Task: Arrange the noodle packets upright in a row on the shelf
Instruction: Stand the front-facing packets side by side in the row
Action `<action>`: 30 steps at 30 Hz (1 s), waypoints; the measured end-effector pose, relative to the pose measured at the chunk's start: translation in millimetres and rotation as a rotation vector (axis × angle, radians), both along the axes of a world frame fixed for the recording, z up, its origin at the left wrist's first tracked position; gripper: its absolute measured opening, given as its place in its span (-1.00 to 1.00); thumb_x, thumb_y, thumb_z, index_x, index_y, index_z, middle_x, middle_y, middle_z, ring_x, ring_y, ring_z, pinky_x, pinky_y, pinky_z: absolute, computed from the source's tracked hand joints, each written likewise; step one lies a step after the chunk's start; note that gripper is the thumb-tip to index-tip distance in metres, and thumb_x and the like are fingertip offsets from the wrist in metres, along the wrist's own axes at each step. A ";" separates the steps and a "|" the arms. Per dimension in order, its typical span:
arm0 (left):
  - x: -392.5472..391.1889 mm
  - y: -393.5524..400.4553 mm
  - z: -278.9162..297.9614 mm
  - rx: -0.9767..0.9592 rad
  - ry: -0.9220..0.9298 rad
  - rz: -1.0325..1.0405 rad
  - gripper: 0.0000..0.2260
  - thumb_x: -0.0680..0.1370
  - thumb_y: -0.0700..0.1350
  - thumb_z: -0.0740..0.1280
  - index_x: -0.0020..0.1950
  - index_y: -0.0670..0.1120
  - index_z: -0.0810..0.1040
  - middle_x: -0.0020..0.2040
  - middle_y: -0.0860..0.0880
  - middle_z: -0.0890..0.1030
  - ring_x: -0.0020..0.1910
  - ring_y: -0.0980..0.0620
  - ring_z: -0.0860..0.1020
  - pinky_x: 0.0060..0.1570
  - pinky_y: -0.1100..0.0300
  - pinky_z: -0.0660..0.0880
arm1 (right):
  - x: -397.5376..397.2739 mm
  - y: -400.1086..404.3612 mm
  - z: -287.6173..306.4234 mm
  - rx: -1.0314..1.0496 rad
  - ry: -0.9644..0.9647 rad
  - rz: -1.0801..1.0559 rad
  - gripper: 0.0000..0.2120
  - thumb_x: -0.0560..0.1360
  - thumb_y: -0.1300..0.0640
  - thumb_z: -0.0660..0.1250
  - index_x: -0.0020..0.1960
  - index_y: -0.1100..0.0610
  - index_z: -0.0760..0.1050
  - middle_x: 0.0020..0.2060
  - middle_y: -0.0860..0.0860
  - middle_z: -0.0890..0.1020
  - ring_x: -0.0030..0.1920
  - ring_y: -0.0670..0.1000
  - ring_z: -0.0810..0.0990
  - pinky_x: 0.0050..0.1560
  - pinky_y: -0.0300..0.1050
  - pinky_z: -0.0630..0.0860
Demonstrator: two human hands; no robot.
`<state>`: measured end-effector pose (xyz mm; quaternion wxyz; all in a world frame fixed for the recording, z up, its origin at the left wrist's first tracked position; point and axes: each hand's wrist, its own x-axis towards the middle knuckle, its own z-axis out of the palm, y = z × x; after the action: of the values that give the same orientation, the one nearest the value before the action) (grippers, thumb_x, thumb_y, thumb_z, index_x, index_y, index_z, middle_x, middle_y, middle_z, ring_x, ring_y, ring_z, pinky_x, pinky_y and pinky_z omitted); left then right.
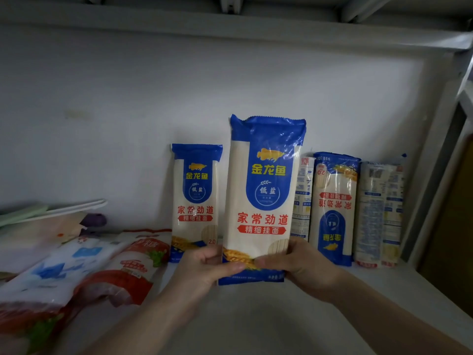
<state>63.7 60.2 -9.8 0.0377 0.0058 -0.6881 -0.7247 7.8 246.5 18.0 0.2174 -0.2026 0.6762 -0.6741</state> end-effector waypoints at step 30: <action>-58.0 -4.6 -35.1 -0.747 0.185 0.533 -0.82 0.52 -0.26 0.27 -0.15 -0.19 0.68 -0.18 -0.04 0.65 -0.12 0.04 0.56 -0.23 0.29 0.43 | -77.2 -46.9 -39.8 -0.008 -0.053 -0.414 -0.71 0.39 0.39 0.42 0.08 0.19 0.55 0.01 0.14 0.66 0.06 0.16 0.63 0.14 0.15 0.56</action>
<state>5.6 55.6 -44.9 0.2830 0.1037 -0.8702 -0.3898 -69.4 199.7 -21.8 0.0912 -0.0425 0.6948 -0.7122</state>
